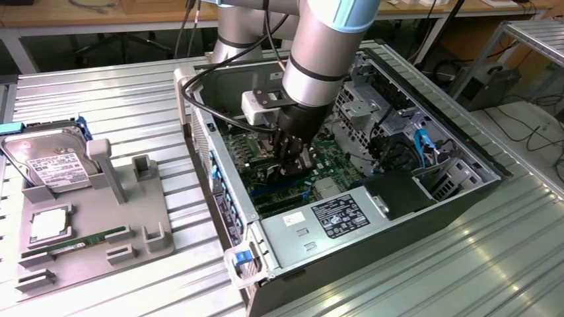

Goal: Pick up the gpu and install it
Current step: 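Insert the gpu into the slot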

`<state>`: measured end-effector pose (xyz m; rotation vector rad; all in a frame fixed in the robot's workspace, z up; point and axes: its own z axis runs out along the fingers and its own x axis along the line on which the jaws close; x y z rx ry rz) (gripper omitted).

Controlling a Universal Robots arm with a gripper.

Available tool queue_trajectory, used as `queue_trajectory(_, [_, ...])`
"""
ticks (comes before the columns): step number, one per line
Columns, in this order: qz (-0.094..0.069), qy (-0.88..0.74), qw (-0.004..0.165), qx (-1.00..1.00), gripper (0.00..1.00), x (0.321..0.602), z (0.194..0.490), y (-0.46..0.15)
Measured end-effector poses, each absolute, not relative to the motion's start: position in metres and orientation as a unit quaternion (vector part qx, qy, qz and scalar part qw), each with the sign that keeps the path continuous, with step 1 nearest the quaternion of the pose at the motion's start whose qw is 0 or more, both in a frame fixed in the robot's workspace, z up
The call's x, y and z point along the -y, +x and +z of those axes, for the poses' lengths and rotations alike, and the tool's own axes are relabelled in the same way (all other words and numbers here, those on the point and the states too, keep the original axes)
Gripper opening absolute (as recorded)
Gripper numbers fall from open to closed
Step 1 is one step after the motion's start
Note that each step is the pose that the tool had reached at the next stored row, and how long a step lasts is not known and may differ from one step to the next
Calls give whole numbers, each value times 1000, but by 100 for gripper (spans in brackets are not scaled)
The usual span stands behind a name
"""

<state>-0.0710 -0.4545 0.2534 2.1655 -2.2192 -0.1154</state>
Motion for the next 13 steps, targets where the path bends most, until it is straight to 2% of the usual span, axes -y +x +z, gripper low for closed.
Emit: queue_trajectory(13, [-31, 698, 25, 715, 26, 452, 257, -72])
